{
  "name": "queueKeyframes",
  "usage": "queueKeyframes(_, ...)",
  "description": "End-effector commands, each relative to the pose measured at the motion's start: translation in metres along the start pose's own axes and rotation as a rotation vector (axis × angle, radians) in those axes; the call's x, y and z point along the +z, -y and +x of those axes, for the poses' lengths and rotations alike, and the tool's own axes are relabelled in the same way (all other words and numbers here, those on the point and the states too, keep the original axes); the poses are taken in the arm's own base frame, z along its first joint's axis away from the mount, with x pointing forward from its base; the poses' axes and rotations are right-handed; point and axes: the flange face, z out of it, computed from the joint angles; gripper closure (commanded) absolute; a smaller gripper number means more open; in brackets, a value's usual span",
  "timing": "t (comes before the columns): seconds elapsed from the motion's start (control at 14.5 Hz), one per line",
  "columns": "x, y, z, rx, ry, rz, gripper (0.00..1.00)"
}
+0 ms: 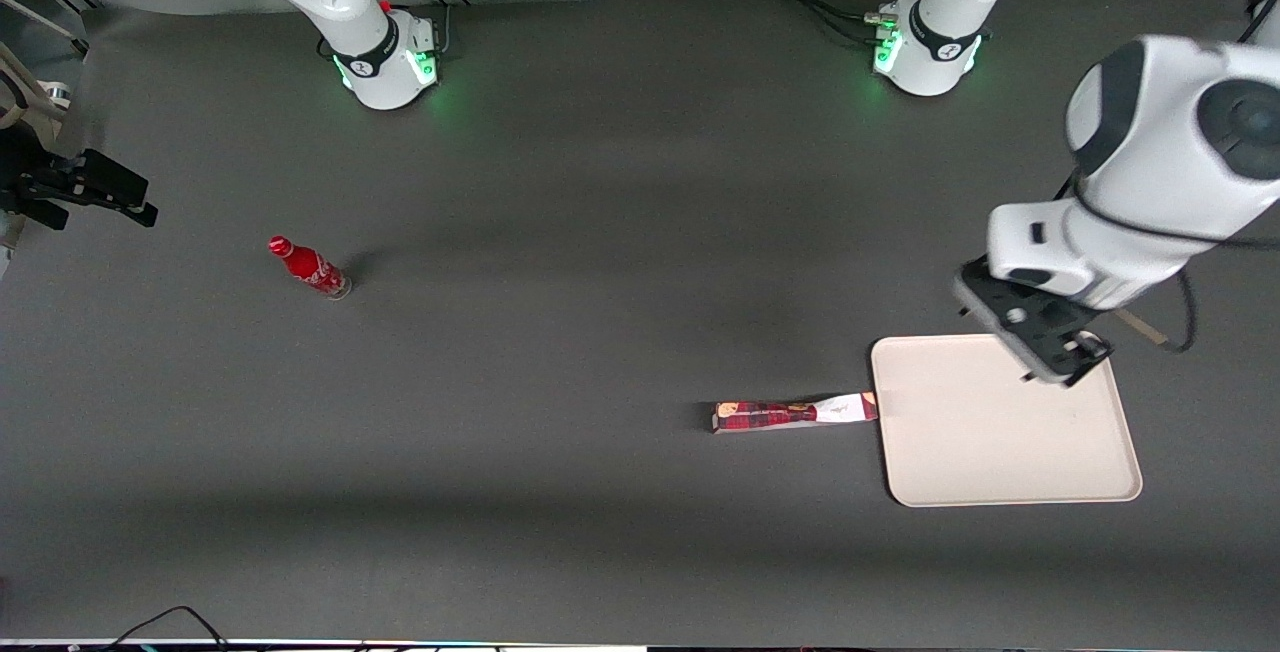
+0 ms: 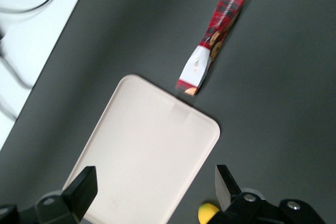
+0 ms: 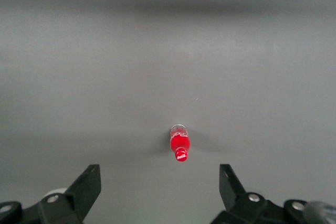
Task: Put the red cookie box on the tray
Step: 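Move the left gripper down over the red plaid cookie box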
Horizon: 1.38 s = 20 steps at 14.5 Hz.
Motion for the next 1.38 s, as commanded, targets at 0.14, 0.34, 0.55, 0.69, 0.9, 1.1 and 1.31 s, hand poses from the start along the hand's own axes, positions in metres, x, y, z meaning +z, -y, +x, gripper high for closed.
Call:
queueKeyframes(0.14,0.09,-0.009,0.076,0.181,0.001,-0.107,0.0)
queueKeyframes(0.34,0.139,-0.026,0.106,0.216,0.0,-0.137,0.0)
queueKeyframes(0.55,0.183,-0.037,0.116,0.232,-0.005,-0.153,0.0)
queueKeyframes(0.69,0.207,-0.042,0.117,0.242,0.0,-0.164,0.0)
queueKeyframes(0.9,0.23,-0.05,0.127,0.27,-0.043,-0.136,0.0)
queueKeyframes(1.1,0.255,-0.054,0.128,0.267,-0.073,-0.117,0.0)
queueKeyframes(1.31,0.274,-0.06,0.133,0.27,-0.096,-0.103,0.0)
